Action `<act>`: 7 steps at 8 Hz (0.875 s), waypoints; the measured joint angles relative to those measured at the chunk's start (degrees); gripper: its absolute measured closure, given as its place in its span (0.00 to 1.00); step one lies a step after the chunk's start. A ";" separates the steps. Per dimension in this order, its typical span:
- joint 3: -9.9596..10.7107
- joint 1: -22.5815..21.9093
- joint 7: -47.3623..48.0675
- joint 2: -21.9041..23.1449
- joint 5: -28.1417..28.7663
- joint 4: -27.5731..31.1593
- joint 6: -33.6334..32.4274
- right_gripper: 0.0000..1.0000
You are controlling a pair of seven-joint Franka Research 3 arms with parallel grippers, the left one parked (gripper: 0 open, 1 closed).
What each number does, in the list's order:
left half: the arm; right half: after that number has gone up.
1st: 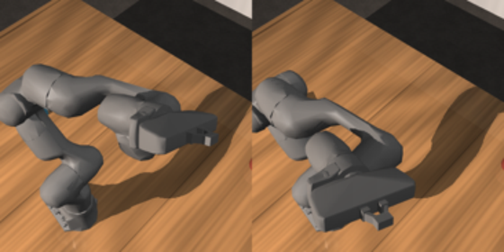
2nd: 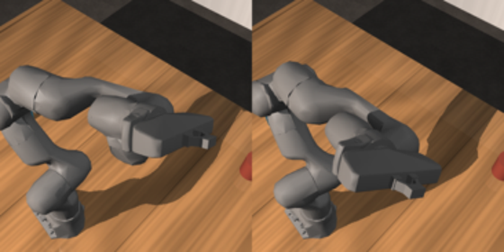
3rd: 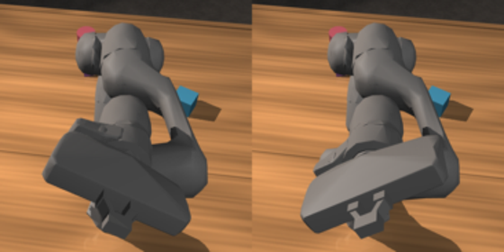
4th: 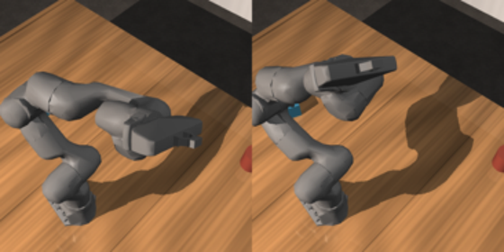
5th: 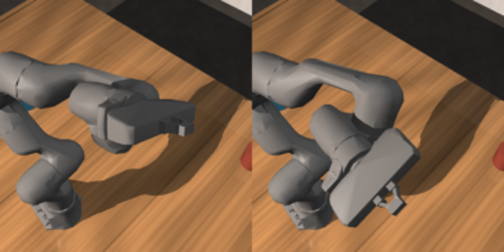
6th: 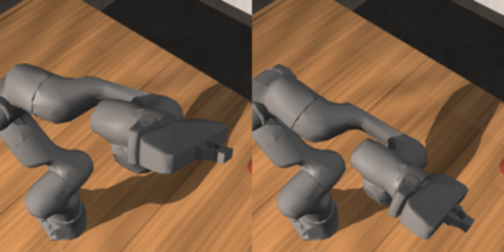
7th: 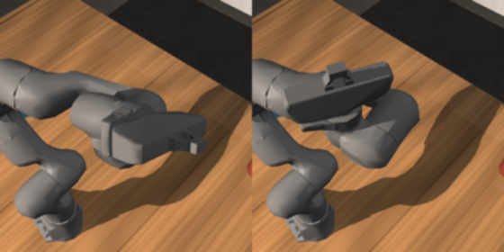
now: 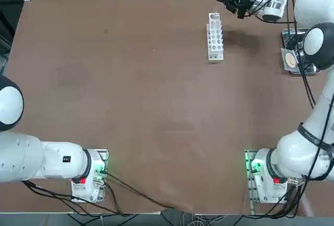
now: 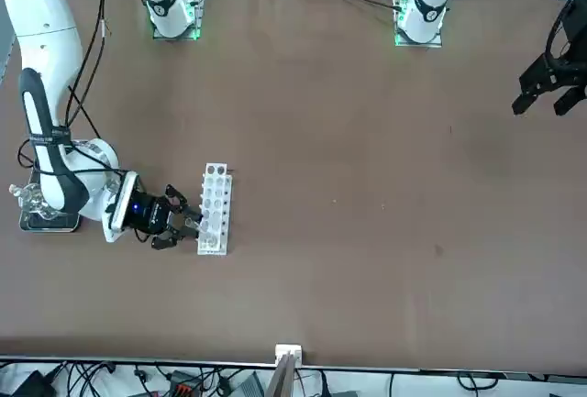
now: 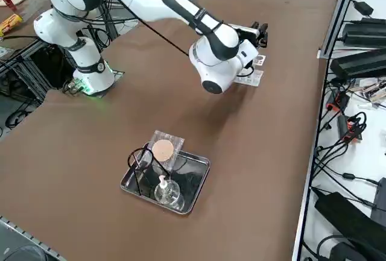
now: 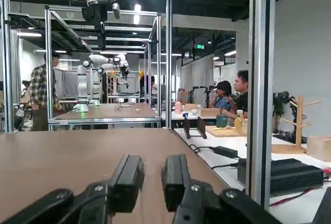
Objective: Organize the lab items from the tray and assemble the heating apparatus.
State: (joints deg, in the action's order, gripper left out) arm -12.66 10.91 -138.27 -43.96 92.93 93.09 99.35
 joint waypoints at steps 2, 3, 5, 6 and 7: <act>0.00 0.01 0.00 0.00 -0.02 0.00 0.00 0.56; 0.00 0.07 0.00 0.00 -0.02 0.00 0.00 0.46; 0.02 0.42 0.00 0.00 -0.02 -0.02 0.01 0.29; 0.10 0.72 0.50 0.03 -0.18 -0.04 0.03 0.28; 0.36 1.09 1.91 0.18 -1.50 -0.17 0.04 0.23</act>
State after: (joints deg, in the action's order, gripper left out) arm -12.30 12.01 -136.36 -43.79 91.43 92.92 99.38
